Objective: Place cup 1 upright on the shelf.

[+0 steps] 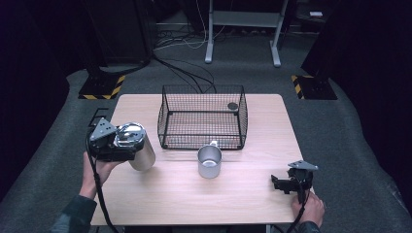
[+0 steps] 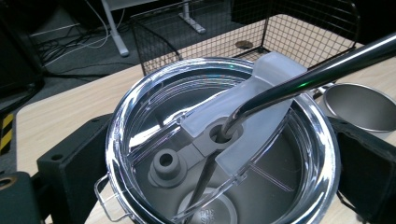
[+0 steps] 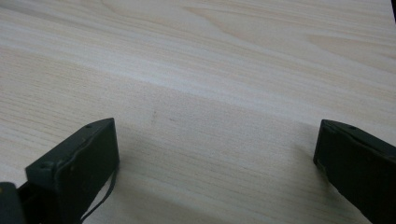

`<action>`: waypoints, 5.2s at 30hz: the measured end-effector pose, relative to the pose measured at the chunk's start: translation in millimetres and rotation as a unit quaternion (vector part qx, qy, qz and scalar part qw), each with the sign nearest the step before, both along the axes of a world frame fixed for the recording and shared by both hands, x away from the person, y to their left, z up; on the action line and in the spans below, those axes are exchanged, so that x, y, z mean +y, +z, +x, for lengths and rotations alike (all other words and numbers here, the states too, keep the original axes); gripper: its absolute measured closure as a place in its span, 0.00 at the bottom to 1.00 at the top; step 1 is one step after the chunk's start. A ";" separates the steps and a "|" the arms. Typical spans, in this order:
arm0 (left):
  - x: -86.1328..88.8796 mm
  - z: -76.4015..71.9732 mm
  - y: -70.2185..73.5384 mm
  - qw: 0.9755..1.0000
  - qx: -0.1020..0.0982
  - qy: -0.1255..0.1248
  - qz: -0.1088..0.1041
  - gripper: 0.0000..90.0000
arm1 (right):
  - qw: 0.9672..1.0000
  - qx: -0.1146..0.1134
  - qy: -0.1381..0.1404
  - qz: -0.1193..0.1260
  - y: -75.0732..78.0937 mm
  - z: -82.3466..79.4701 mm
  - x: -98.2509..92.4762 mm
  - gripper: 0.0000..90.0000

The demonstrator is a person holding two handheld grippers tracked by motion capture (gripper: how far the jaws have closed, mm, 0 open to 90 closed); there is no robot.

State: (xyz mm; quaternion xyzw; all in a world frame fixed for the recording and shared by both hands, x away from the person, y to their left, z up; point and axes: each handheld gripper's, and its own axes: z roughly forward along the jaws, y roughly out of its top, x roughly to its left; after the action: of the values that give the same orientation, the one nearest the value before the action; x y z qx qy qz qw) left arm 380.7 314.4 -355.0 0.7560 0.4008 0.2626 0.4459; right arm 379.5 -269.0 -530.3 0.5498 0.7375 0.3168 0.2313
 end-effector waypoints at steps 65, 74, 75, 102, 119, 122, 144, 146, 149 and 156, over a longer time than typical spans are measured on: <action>-87.2 33.4 57.8 0.994 -0.026 -0.105 -0.010 0.04 | 1.000 0.000 -0.001 0.000 -0.1 0.1 0.1 0.00; -95.7 46.6 66.0 0.994 -0.032 -0.101 -0.011 0.04 | 1.000 -0.001 -0.001 0.000 -0.1 0.1 0.1 0.00; -95.7 46.6 66.0 0.994 -0.032 -0.101 -0.011 0.04 | 1.000 -0.001 -0.001 0.000 -0.1 0.1 0.1 0.00; -119.7 101.9 73.5 0.997 -0.035 -0.072 0.000 0.04 | 1.000 0.000 0.000 -0.001 -0.1 0.1 -0.1 0.00; -126.7 133.6 54.8 0.999 -0.022 -0.036 0.003 0.04 | 1.000 -0.001 0.000 0.000 -0.1 0.1 -0.1 0.00; -129.7 139.7 48.6 0.999 -0.018 -0.028 0.003 0.04 | 1.000 -0.001 0.001 -0.001 -0.1 0.1 -0.2 0.00; -146.3 160.3 14.7 1.000 0.016 -0.006 0.024 0.04 | 1.000 0.000 0.001 -0.001 -0.1 0.1 -0.3 0.00; -148.3 162.8 10.0 0.999 0.024 -0.001 0.024 0.04 | 1.000 0.000 0.001 -0.001 -0.1 0.1 -0.2 0.00; -149.1 164.2 6.9 0.999 0.030 0.002 0.028 0.04 | 1.000 -0.001 0.000 0.000 -0.2 0.1 -0.1 0.00; -151.8 168.1 -6.0 0.998 0.047 0.015 0.042 0.04 | 1.000 -0.001 0.001 -0.001 -0.1 0.1 -0.2 0.00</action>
State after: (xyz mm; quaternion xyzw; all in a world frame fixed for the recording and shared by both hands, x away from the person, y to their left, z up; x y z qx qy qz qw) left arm 548.8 162.5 -361.0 0.7795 0.4209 0.2504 0.3906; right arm 379.6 -269.2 -530.4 0.5491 0.7379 0.3167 0.2318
